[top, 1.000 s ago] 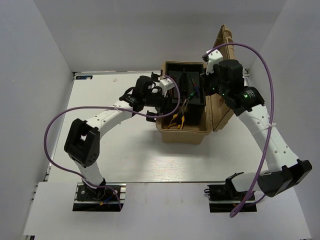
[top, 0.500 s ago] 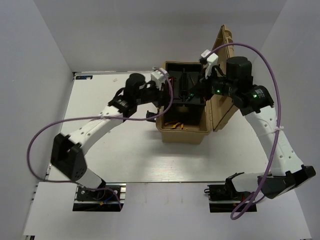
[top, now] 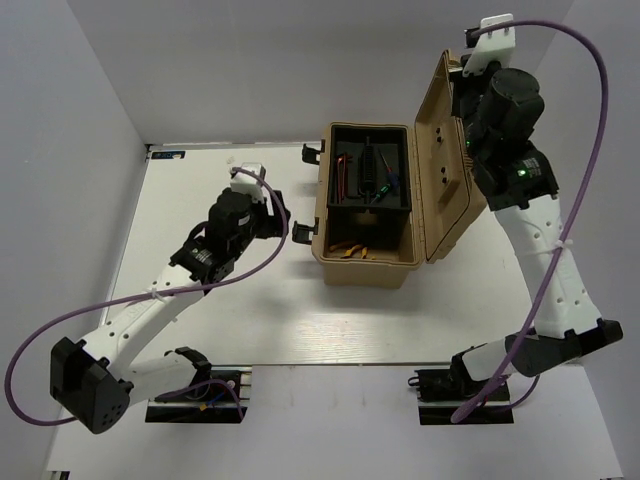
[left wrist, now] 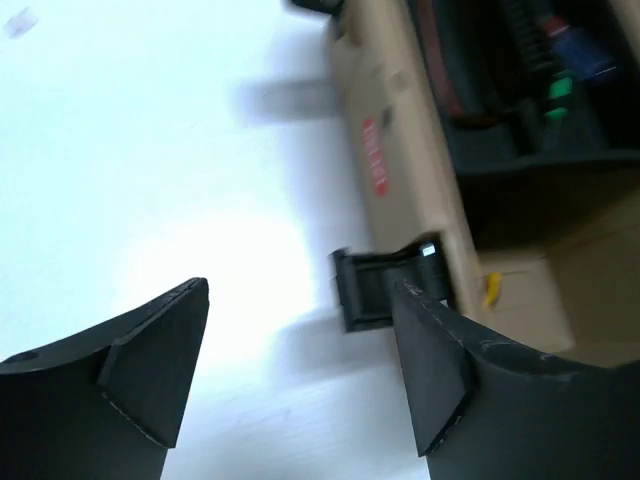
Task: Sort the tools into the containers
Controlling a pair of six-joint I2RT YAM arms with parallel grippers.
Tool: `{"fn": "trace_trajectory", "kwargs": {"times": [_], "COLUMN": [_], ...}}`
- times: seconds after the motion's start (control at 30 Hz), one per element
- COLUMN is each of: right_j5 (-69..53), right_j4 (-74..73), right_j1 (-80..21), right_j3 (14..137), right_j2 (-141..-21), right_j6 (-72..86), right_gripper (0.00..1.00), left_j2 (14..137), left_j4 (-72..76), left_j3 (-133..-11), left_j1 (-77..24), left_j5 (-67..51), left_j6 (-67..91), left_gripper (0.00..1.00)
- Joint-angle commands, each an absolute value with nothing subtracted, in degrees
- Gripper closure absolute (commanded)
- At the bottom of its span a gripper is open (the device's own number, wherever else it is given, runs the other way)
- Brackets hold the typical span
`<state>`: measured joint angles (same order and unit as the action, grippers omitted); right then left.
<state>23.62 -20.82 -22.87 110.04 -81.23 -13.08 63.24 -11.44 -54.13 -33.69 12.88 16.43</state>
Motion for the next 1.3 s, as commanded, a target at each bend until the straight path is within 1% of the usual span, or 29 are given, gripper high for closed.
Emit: {"fn": "trace_trajectory", "kwargs": {"times": [0.0,0.03,0.07,0.1,0.13,0.17,0.23,0.27,0.3,0.37,0.4,0.47,0.5,0.53,0.6,0.63,0.67,0.73,0.8,0.83,0.9,0.93,1.0,1.03,1.1,1.17,1.2,1.23,1.27], "right_j5": [45.26,44.74,41.78,40.18,38.77,34.58,30.18,28.58,19.60,12.08,-1.62,-9.89,-20.20,-23.09,-34.58,-37.33,-44.40,-54.60,-58.52,-63.15,-65.56,-68.79,-70.48,-68.75,-59.02,-43.14,-39.15,-28.15,-25.51], "right_j4": [-3.10,-5.77,-8.15,-13.66,-20.15,-23.35,-31.86,-33.99,-38.28,-44.98,-49.44,-57.18,-57.65,-58.00,-57.83,-57.66,-58.09,-57.75,-57.05,-55.47,-53.01,-48.91,-46.33,-45.62,-46.84,-45.63,-44.05,-40.90,-40.17], "right_j1": [-20.32,-19.35,-15.51,-14.34,-12.93,-9.70,-7.57,-4.86,-3.96,-1.50,-0.62,-0.62,1.12,1.06,0.97,0.88,0.62,0.26,0.18,-1.74,-2.89,-3.25,-3.86,-4.56,-5.01,-5.45,-5.36,-5.54,-5.36], "right_j3": [103.38,103.19,103.62,106.49,108.00,109.58,113.19,113.99,115.73,119.25,120.05,123.22,123.22,122.79,120.77,120.24,120.41,121.28,122.08,121.91,120.51,119.72,116.81,116.46,116.54,114.62,110.52,109.26,108.12], "right_j2": [-81.83,-82.09,-82.35,-82.79,-84.88,-85.77,-87.88,-89.11,-90.43,-92.18,-93.68,-95.96,-96.24,-96.07,-95.36,-95.19,-95.19,-95.53,-95.54,-95.54,-94.49,-94.05,-93.00,-92.38,-90.36,-87.73,-86.67,-83.70,-82.98], "right_j6": [-29.69,-30.32,-26.58,-24.89,-23.48,-19.55,-18.29,-15.32,-14.68,-12.58,-12.05,-11.95,-11.00,-10.81,-9.85,-9.84,-9.50,-7.39,-5.28,-2.49,2.07,3.15,5.35,6.14,3.71,2.72,3.07,3.34,3.69], "right_gripper": [1.00,1.00,1.00,1.00,1.00,1.00,1.00,1.00,1.00,1.00,1.00,1.00,1.00,1.00,1.00,1.00,1.00,1.00,1.00,1.00,1.00,1.00,1.00,1.00,1.00,1.00,1.00,1.00,1.00], "left_j2": [61.70,61.70,62.22,62.23,62.23,62.84,62.84,62.84,62.84,62.84,62.84,64.59,65.21,65.91,67.06,67.84,67.85,67.24,66.45,65.75,65.74,65.74,65.21,64.52,64.51,64.51,65.12,65.13,66.17], "left_j4": [-15.55,-15.56,-16.25,-16.26,-16.78,-17.57,-17.58,-17.58,-17.58,-17.58,-18.10,-19.41,-19.42,-19.42,-19.42,-19.42,-19.42,-19.42,-18.90,-18.90,-18.90,-18.90,-18.90,-18.90,-19.42,-19.42,-18.81,-17.85,-17.23], "left_j3": [-53.79,-53.79,-53.79,-53.79,-53.79,-53.79,-53.79,-53.79,-53.79,-53.17,-53.17,-53.78,-53.79,-53.79,-53.01,-52.22,-51.69,-50.28,-49.58,-49.57,-49.57,-49.57,-49.57,-49.57,-49.57,-49.57,-49.05,-49.04,-49.04], "left_j1": [-33.49,-33.49,-33.49,-32.96,-32.96,-32.96,-32.44,-32.43,-32.43,-31.90,-31.90,-31.38,-31.38,-30.77,-30.76,-30.76,-30.76,-30.76,-30.76,-30.76,-30.76,-30.76,-30.76,-30.76,-30.76,-30.76,-30.76,-30.76,-30.76], "left_j5": [20.12,20.74,21.44,22.05,22.93,24.24,25.04,25.05,25.05,25.05,25.05,25.05,24.09,22.52,21.71,21.71,21.71,21.71,21.71,21.19,21.18,21.18,21.18,21.18,21.18,20.40,20.39,18.48,17.85], "left_j6": [18.28,18.80,18.81,18.81,19.50,19.51,20.04,20.04,20.04,20.04,20.04,20.04,21.00,22.48,23.90,25.21,25.22,26.02,26.02,26.02,26.02,26.02,26.54,26.54,26.54,27.07,27.07,27.59,27.60], "left_gripper": [0.17,0.21,0.26,0.34,0.36,0.36,0.36,0.33,0.29,0.24,0.21,0.19,0.19,0.19,0.19,0.19,0.19,0.19,0.19,0.19,0.19,0.19,0.18,0.18,0.18,0.18,0.19,0.22,0.24]}}
